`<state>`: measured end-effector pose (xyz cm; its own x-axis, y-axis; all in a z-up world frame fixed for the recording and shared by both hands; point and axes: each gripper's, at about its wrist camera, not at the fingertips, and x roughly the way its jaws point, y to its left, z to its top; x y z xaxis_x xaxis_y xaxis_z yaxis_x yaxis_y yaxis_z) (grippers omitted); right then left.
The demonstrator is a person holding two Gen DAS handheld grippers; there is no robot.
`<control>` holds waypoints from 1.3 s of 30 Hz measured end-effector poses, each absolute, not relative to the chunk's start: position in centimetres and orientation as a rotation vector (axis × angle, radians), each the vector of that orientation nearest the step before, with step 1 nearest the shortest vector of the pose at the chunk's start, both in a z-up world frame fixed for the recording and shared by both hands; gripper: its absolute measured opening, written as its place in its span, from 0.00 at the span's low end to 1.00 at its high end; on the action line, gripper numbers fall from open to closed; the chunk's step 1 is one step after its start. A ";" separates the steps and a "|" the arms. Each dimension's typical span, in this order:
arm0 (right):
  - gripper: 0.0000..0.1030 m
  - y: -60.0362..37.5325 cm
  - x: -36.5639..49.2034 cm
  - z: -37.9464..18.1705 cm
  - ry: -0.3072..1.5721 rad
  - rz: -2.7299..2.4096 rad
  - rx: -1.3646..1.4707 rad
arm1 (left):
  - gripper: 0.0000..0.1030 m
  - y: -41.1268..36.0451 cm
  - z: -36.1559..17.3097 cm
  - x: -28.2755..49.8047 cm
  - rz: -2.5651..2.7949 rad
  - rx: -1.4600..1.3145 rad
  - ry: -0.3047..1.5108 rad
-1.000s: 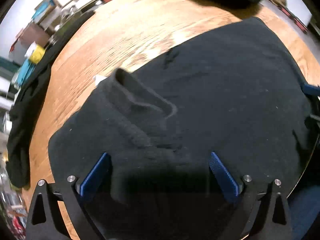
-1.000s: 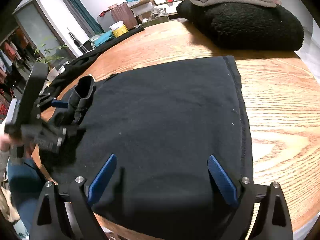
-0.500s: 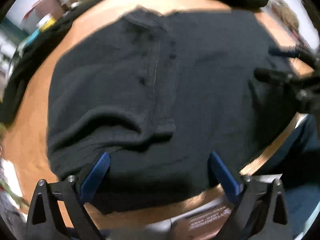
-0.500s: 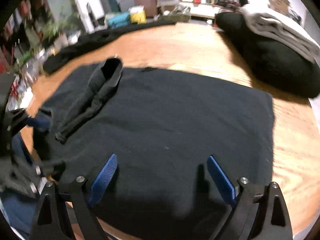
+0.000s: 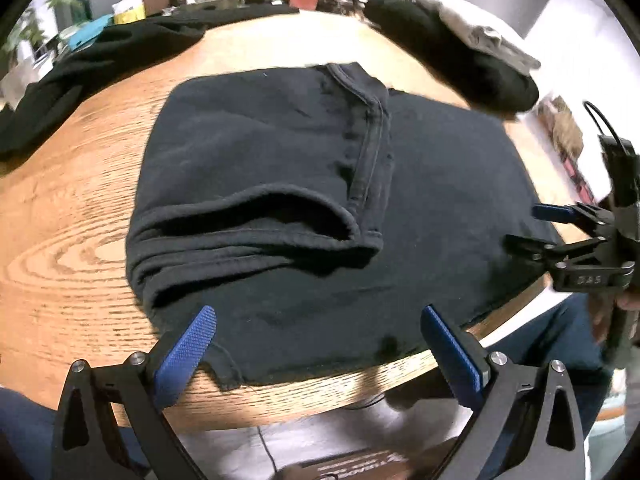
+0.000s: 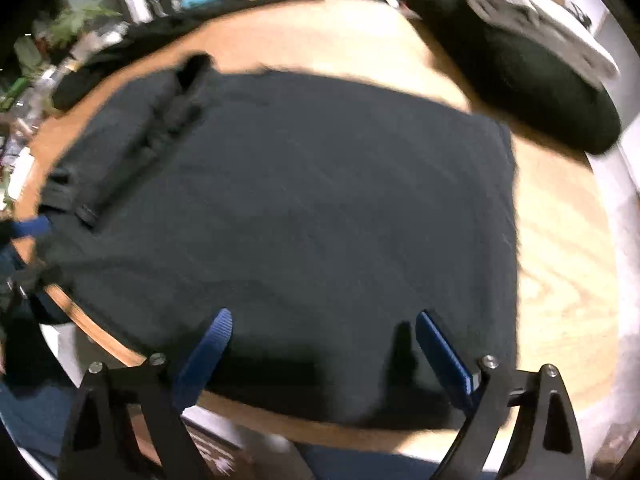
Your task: Fold clothes
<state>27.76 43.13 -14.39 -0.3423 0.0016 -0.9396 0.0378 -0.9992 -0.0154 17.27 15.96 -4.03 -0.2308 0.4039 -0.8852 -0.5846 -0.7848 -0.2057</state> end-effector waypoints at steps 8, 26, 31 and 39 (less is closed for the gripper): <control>1.00 34.0 25.5 -15.7 0.397 -2.461 1.690 | 0.99 13.6 -3.9 18.1 2.070 -1.394 0.158; 1.00 34.3 18.1 -16.6 0.351 -2.584 1.783 | 0.99 9.2 -9.2 15.6 2.173 -1.362 0.331; 0.99 35.8 19.8 -16.6 0.281 -2.531 1.786 | 0.99 5.4 -6.2 14.5 2.079 -1.330 -0.035; 0.60 37.6 20.9 -14.5 -0.373 -2.281 1.697 | 1.00 3.7 -2.0 4.7 2.164 -1.358 0.118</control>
<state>20.86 37.58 -14.54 -0.2751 -0.3667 -0.8887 0.0642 -0.9293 0.3636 4.68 3.65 -1.98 -0.3170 0.4216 -0.8496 -0.5115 -0.8303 -0.2212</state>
